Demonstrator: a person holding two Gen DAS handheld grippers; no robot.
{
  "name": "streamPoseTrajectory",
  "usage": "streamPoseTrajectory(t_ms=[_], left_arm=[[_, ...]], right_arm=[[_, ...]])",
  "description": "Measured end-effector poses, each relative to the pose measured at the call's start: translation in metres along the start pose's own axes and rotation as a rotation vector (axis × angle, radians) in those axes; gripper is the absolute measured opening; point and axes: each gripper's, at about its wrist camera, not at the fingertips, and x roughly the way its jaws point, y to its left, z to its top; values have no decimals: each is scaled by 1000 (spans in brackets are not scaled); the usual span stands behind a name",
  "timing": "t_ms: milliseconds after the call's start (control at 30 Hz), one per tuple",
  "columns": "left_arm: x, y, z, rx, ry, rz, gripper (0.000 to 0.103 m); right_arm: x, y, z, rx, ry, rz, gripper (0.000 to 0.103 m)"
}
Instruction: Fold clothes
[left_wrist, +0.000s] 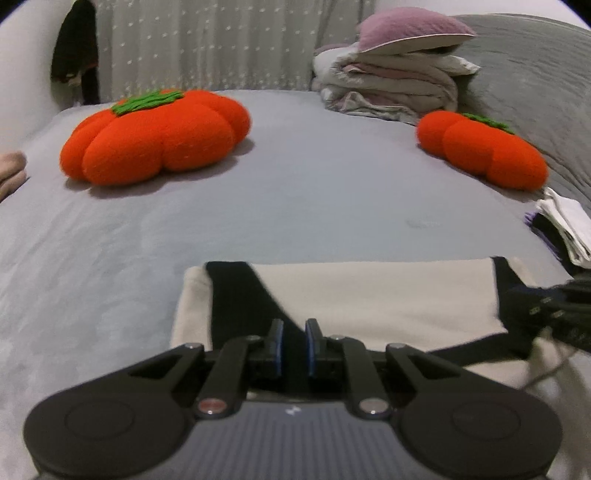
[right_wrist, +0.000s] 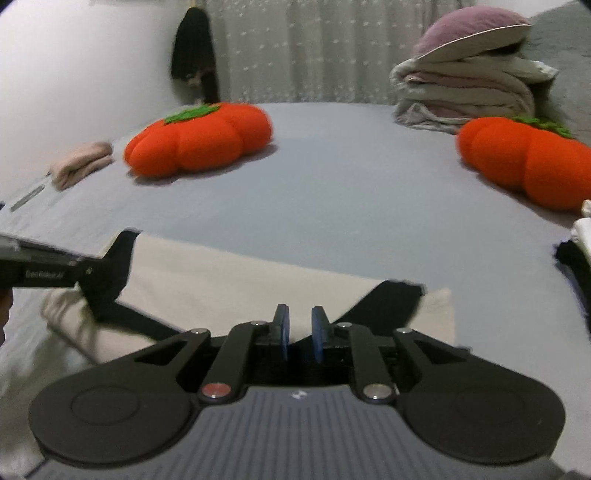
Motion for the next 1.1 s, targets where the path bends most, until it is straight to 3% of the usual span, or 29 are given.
streamPoseTrajectory(t_ms=[333, 500, 600, 800, 900, 1100], left_arm=[[13, 1, -12, 16, 31, 41, 13], [10, -4, -13, 30, 18, 54, 13], [3, -2, -9, 5, -1, 38, 13], [-19, -21, 0, 46, -114, -39, 13], [-8, -26, -6, 51, -83, -52, 13], [7, -23, -17, 37, -9, -49, 16]], right_arm=[[10, -2, -13, 14, 35, -15, 18], [9, 0, -24, -10, 3, -30, 18], [6, 0, -22, 1, -6, -36, 18], [-5, 6, -12, 34, -70, 7, 20], [-2, 14, -14, 29, -61, 37, 20], [3, 23, -23, -29, -43, 13, 21]])
